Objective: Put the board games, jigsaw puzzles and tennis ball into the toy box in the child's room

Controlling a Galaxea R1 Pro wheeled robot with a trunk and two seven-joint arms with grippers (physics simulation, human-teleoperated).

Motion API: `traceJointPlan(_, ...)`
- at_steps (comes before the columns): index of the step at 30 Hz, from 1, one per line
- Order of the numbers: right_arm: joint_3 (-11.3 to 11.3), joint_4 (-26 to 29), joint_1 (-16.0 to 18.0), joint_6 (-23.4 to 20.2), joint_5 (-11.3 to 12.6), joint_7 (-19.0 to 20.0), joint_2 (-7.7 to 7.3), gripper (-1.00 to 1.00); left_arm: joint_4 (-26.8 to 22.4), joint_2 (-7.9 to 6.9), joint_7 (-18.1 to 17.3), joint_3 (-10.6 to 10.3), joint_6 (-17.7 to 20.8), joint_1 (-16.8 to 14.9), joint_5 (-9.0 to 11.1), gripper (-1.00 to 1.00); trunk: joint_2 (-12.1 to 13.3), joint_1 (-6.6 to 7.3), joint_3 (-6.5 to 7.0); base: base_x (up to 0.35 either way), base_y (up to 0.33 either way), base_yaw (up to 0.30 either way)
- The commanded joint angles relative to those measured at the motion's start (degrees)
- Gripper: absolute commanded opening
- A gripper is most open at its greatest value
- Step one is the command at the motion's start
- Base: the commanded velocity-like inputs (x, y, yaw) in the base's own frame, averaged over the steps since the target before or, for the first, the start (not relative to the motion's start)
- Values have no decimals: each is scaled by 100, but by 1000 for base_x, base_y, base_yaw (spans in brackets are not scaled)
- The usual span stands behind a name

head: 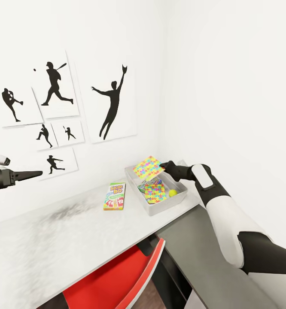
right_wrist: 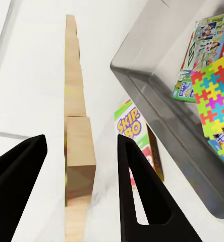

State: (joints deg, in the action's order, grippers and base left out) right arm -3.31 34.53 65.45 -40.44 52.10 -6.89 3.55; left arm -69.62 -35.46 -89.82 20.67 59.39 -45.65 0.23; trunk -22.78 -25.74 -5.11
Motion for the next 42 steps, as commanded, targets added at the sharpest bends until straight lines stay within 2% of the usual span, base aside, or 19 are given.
traceJointPlan(1, -30, 6, 5, -24, 63, -59, 6, -100, 0, -3, -18, -2, 61, -5, 2, 100, -13, -4, -14, 0, 0, 0)
traceJointPlan(20, -30, 9, 3, 1, 63, -67, -3, -100, -4, -3, -18, 6, 61, -5, 12, 100, -13, -4, -14, 21, 45, 0)
traceJointPlan(28, -33, 10, -3, 1, 63, -67, -10, -100, -2, 3, -18, -8, 61, -5, 296, 100, -13, -4, -14, 8, 17, 0)
traceJointPlan(42, -37, 10, -6, 9, 63, -67, -13, -100, -1, 4, -18, -10, 61, -5, 328, 100, -13, -4, -14, 151, 67, 0)
